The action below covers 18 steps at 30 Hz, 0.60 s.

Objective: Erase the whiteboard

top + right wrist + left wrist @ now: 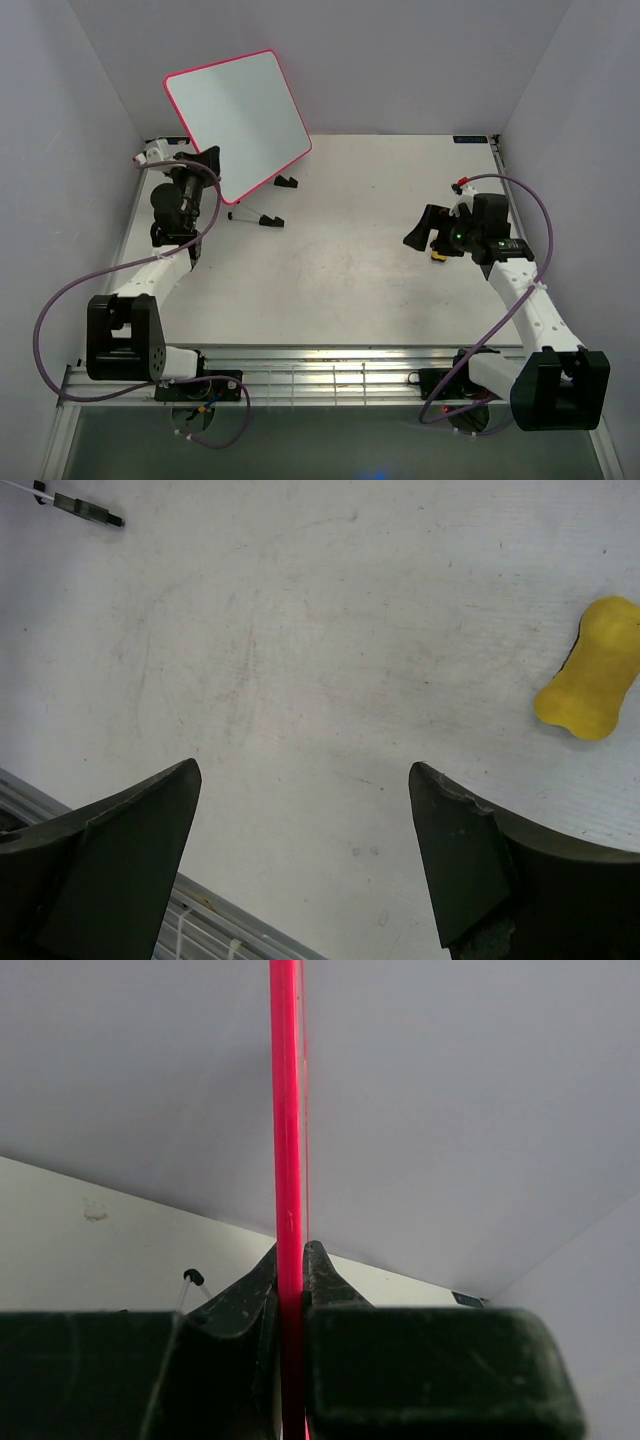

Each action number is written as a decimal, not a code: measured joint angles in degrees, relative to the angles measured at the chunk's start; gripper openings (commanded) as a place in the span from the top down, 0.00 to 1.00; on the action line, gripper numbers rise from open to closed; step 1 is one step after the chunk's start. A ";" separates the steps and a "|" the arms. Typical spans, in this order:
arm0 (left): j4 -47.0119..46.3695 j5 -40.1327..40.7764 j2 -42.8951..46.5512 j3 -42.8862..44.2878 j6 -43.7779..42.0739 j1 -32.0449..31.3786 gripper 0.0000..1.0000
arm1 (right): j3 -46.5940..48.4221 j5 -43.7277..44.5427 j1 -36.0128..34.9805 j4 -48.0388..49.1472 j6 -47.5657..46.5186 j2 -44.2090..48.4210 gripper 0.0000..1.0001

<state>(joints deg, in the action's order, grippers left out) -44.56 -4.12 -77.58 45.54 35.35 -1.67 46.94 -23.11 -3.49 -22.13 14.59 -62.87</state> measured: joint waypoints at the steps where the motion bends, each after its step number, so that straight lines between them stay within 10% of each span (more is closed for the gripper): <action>1: -1.90 0.33 -0.48 -1.01 -0.42 -0.04 1.00 | 0.00 0.00 -0.24 0.02 0.00 0.00 0.10; 18: -22.01 2.14 -3.87 -12.26 -5.73 0.02 1.00 | 0.35 0.28 -4.11 -0.17 -0.04 -0.61 0.10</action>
<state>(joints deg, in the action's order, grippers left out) -66.57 -1.98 -81.45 33.28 29.63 -1.65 47.29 -22.83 -7.60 -22.31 14.55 -63.48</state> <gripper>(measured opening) 0.185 0.900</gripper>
